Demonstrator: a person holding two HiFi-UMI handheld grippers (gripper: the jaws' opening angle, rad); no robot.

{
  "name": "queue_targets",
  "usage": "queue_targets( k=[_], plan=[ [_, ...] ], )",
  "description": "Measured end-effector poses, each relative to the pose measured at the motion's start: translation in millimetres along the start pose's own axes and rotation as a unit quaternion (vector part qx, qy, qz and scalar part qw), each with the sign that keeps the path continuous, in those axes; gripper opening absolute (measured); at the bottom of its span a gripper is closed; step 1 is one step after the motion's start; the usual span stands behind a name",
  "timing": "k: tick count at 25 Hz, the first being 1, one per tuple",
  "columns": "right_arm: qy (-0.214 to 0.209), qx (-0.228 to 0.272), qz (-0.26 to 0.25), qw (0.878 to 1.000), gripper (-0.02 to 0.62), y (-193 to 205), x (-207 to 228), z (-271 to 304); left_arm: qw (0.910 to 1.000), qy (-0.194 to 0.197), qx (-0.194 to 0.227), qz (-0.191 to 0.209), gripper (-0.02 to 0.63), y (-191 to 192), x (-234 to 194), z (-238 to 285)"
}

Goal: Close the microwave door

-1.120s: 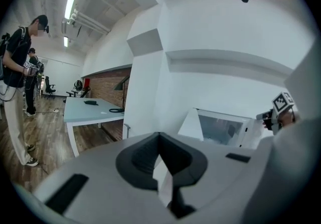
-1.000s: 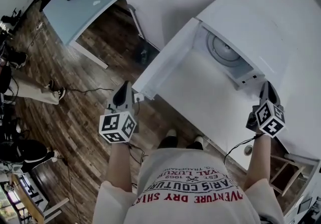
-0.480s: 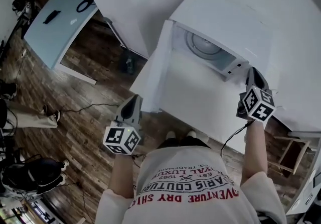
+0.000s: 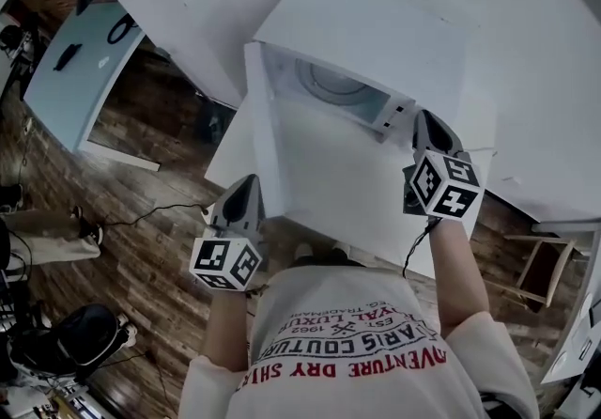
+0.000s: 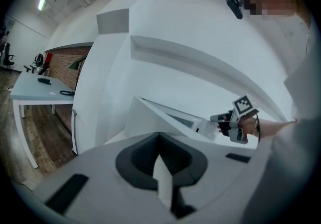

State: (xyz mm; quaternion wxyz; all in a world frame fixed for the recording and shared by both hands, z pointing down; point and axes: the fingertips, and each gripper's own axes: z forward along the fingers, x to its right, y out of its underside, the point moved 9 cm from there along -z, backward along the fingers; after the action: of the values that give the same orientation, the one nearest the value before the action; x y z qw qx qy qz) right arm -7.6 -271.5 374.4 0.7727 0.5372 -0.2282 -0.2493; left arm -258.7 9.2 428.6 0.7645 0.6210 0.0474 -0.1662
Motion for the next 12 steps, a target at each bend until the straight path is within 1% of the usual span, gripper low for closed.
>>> queue_targets(
  k=[2,4,9,12],
  plan=[
    [-0.02,-0.01,0.014,1.0,0.012,-2.0,4.4,0.0,1.0,0.001,-0.003,0.0,0.002,1.6,12.9,11.0],
    [-0.031,-0.015,0.015,0.999,0.012,-3.1,6.6,-0.5,0.9999,0.007,-0.007,0.003,0.002,2.9,24.7,22.3],
    [-0.027,-0.016,0.005,0.999,0.012,-2.6,6.4,-1.2,0.9989,0.041,-0.019,0.006,0.002,1.2,43.3,56.5],
    [-0.022,-0.026,-0.003,0.999,0.012,-1.9,4.6,-2.6,0.997,0.071,-0.027,0.01,0.002,-2.3,47.1,78.3]
  ],
)
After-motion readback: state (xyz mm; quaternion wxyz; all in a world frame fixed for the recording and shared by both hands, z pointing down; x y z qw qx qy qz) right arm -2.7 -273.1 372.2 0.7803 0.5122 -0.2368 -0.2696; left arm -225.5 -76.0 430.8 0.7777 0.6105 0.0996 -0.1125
